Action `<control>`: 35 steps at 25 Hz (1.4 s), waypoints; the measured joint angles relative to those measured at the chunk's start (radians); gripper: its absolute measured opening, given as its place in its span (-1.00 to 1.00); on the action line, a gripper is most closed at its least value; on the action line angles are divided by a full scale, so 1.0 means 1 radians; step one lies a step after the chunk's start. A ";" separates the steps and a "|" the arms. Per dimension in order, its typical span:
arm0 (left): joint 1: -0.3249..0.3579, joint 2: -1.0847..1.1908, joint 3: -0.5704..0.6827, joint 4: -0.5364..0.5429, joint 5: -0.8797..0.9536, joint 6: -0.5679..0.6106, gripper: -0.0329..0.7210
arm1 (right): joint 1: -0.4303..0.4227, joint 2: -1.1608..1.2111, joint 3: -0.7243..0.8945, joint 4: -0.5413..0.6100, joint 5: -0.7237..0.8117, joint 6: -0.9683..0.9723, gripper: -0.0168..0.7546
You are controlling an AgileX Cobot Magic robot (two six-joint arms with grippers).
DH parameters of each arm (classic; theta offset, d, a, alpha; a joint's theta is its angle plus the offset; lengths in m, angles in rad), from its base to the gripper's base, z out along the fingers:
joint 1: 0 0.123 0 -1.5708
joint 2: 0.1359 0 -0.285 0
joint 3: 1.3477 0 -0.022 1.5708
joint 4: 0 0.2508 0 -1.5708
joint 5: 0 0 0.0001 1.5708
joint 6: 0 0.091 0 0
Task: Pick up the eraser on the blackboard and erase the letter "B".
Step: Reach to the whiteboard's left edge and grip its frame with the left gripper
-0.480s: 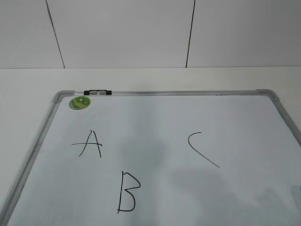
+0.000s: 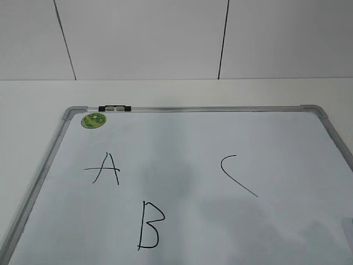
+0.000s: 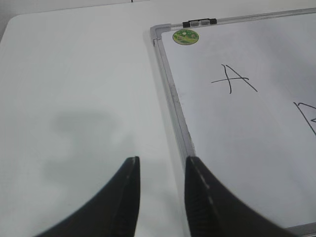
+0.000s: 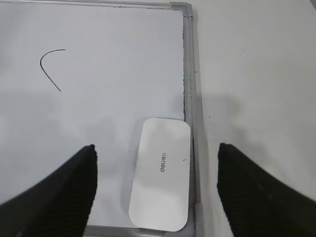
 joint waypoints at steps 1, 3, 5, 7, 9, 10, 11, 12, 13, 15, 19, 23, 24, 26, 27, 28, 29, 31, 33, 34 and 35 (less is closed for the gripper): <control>0.000 0.000 0.000 0.000 0.000 0.000 -0.29 | 0.000 0.000 0.000 0.000 0.000 0.000 0.56; 0.000 0.000 0.000 0.000 0.000 0.000 -0.29 | 0.000 0.000 0.000 0.000 0.000 0.000 0.56; 0.000 0.000 0.000 0.000 0.000 0.000 -0.29 | 0.000 0.000 0.000 0.000 0.000 0.000 0.56; 0.000 0.000 0.000 0.000 0.000 0.000 -0.29 | 0.000 0.000 0.000 0.000 0.000 0.000 0.56; 0.000 0.000 0.000 0.000 0.000 0.000 -0.29 | 0.000 0.009 -0.004 0.000 0.000 0.000 0.56; 0.000 0.000 0.000 0.000 0.000 0.000 -0.29 | 0.000 0.027 -0.009 0.000 0.000 0.000 0.56; 0.000 0.000 0.000 0.000 0.000 0.000 -0.29 | 0.000 0.050 -0.013 0.000 0.000 0.005 0.56; 0.000 0.000 0.000 -0.002 0.000 0.000 -0.29 | 0.000 0.073 -0.021 0.000 0.002 0.018 0.56; 0.000 0.000 0.000 -0.007 0.000 0.000 -0.29 | 0.000 0.103 -0.027 0.000 0.009 0.038 0.56; 0.000 0.000 0.000 -0.034 0.000 0.000 -0.29 | 0.000 0.163 -0.038 0.000 0.021 0.090 0.56; 0.000 0.000 0.000 -0.080 -0.005 0.000 -0.29 | 0.000 0.300 -0.056 0.000 0.053 0.156 0.56; 0.000 0.008 0.000 -0.105 -0.007 0.000 -0.29 | 0.000 0.437 -0.101 0.017 0.081 0.171 0.56; 0.000 0.018 0.000 -0.107 -0.008 0.000 -0.29 | 0.000 0.469 -0.113 0.021 0.081 0.171 0.56; 0.000 0.061 0.000 -0.118 -0.016 0.000 -0.29 | 0.000 0.523 -0.130 0.025 0.081 0.174 0.56; 0.000 0.086 0.000 -0.120 -0.018 0.000 -0.28 | 0.000 0.548 -0.137 0.030 0.081 0.173 0.56; 0.000 0.118 0.000 -0.122 -0.020 0.000 -0.28 | 0.000 0.570 -0.139 0.038 0.081 0.175 0.56; 0.000 0.152 0.000 -0.124 -0.020 0.000 -0.28 | 0.000 0.586 -0.139 0.045 0.081 0.177 0.56; 0.000 0.220 -0.019 -0.121 -0.018 0.000 -0.28 | 0.000 0.621 -0.139 0.068 0.085 0.184 0.56; 0.000 0.303 -0.051 -0.098 -0.011 0.000 -0.28 | 0.000 0.653 -0.139 0.088 0.088 0.196 0.56; 0.000 0.340 -0.070 -0.085 -0.006 0.000 -0.28 | 0.000 0.670 -0.139 0.096 0.088 0.198 0.56; 0.000 0.388 -0.086 -0.070 0.006 0.000 -0.28 | 0.000 0.687 -0.139 0.101 0.088 0.198 0.56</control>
